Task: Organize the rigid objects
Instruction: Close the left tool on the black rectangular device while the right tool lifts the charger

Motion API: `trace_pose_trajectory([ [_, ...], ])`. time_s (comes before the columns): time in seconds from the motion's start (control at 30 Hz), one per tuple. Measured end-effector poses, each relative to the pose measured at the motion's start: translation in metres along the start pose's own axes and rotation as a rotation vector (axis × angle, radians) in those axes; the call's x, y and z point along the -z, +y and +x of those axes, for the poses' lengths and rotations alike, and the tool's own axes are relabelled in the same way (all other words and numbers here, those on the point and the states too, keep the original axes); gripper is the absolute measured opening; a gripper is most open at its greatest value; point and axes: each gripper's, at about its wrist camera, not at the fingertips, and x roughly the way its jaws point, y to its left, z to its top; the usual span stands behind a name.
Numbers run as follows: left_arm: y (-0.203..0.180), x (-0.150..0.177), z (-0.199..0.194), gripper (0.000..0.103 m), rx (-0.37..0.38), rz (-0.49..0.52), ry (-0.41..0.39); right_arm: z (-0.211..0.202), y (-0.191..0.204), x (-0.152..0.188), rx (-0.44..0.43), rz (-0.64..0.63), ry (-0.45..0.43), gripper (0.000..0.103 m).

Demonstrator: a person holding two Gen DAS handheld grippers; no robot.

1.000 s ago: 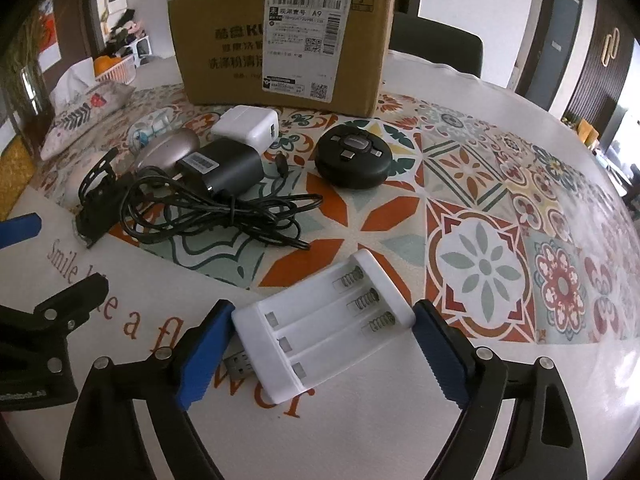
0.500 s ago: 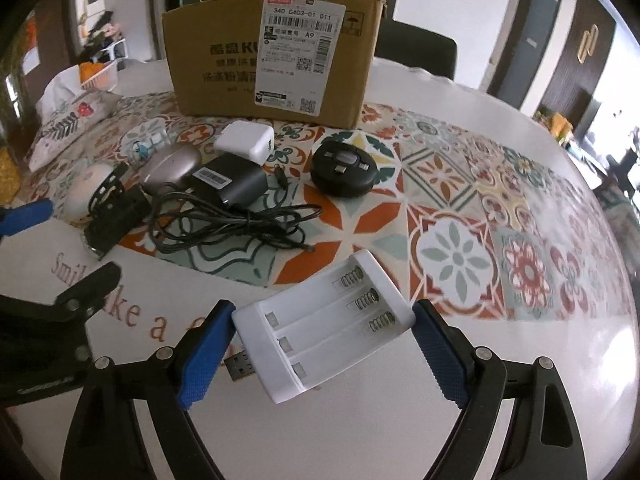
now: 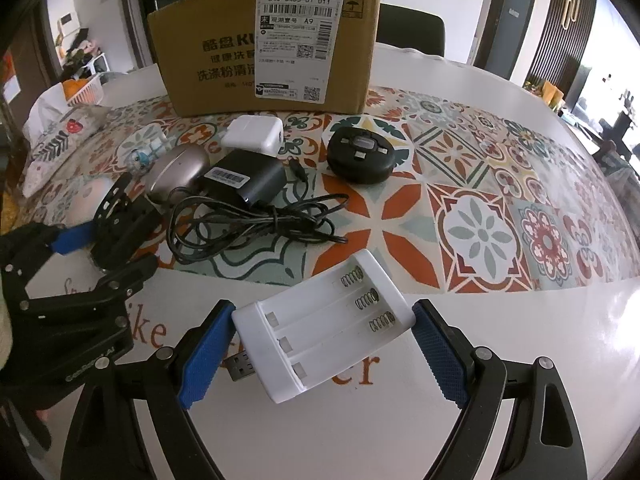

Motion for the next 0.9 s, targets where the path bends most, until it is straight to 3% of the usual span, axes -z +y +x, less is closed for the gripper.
trace_pose_trajectory([
  [0.07,0.004,0.000,0.002,0.048,0.011,-0.021,-0.004,0.000,0.001,-0.001,-0.005,0.004,-0.002,0.089],
  [0.17,0.008,-0.001,0.003,0.029,0.028,-0.048,0.001,0.000,0.003,-0.003,-0.009,0.010,-0.004,0.089],
  [0.47,0.010,0.001,-0.016,0.029,0.061,-0.098,0.000,-0.011,0.002,-0.006,-0.008,0.025,-0.023,0.089],
  [0.9,0.033,-0.026,-0.084,0.029,0.049,-0.156,-0.114,-0.066,0.004,-0.031,-0.009,0.025,-0.142,0.089],
])
